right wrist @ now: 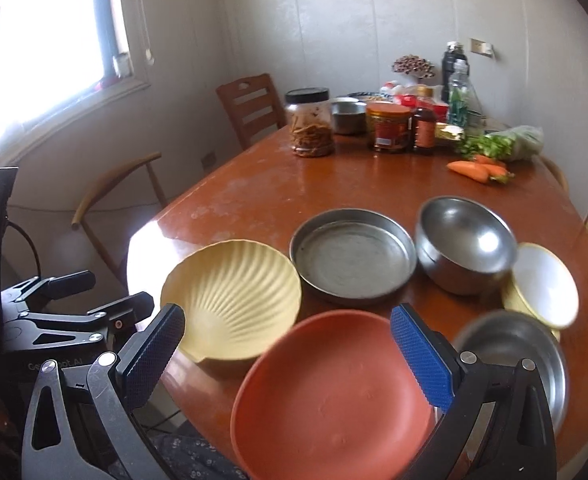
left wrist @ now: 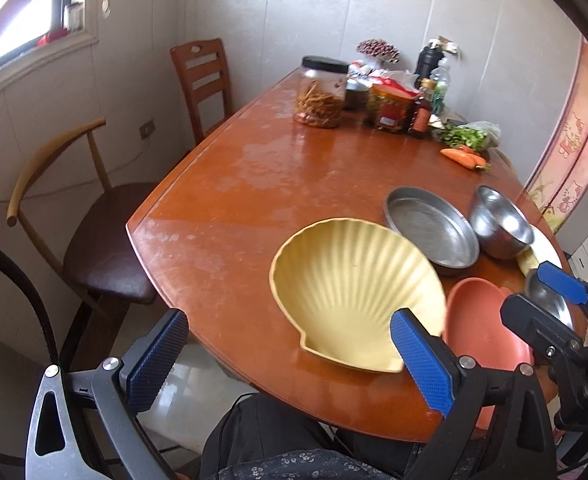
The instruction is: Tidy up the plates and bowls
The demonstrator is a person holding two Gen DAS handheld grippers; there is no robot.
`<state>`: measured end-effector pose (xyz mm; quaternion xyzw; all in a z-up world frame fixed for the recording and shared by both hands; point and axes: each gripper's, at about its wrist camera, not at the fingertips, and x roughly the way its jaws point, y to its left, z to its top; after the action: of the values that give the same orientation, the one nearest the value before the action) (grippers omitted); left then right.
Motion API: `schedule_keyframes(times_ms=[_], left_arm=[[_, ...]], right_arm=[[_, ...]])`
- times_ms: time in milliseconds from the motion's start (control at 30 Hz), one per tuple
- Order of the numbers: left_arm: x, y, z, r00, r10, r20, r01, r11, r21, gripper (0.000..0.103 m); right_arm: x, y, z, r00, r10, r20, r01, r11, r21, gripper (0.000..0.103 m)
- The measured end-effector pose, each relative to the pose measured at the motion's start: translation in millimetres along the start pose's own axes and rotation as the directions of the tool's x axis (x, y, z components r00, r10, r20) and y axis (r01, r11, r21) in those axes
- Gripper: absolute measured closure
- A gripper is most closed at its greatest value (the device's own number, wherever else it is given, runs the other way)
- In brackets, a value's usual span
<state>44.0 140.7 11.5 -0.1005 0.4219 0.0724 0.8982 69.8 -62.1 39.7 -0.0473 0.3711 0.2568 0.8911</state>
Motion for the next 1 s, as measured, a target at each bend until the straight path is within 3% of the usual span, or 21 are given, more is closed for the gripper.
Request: schedule_keyframes(times_ms=[133, 267, 333, 367, 433, 533, 1000], left_arm=[[11.4, 9.3, 3.8, 1.0, -0.001, -0.024, 0.0, 1.0, -0.019, 0.001], [24.9, 15.9, 5.0, 0.998, -0.026, -0.054, 0.024, 0.999, -0.038, 0.002], [30.7, 17.0, 4.8, 0.997, -0.033, -0.067, 0.03, 0.999, -0.041, 0.002], [33.9, 17.5, 4.9, 0.997, -0.037, -0.073, 0.034, 0.998, -0.043, 0.002], [37.6, 18.4, 5.2, 0.996, -0.048, -0.081, 0.045, 0.998, -0.046, 0.004], [44.9, 19.1, 6.9, 0.994, -0.061, -0.095, 0.056, 0.997, -0.051, 0.007], [70.0, 7.6, 5.7, 0.975, -0.155, -0.16, 0.148, 0.988, -0.052, 0.046]], right_arm=[[23.0, 3.4, 8.3, 0.997, 0.058, -0.048, -0.058, 0.998, 0.008, 0.004], [41.7, 9.5, 10.8, 0.995, 0.048, -0.083, -0.05, 0.998, -0.023, 0.008], [49.4, 10.8, 11.3, 0.993, 0.064, -0.096, -0.067, 0.997, -0.026, 0.02], [54.5, 12.4, 11.6, 0.992, 0.065, -0.112, -0.069, 0.997, -0.032, 0.031], [63.8, 12.8, 11.1, 0.987, 0.073, -0.14, -0.079, 0.996, -0.04, 0.038], [73.7, 15.8, 9.8, 0.985, 0.06, -0.161, -0.069, 0.996, -0.052, 0.04], [96.1, 17.5, 4.7, 0.977, 0.014, -0.212, -0.036, 0.994, -0.101, 0.042]])
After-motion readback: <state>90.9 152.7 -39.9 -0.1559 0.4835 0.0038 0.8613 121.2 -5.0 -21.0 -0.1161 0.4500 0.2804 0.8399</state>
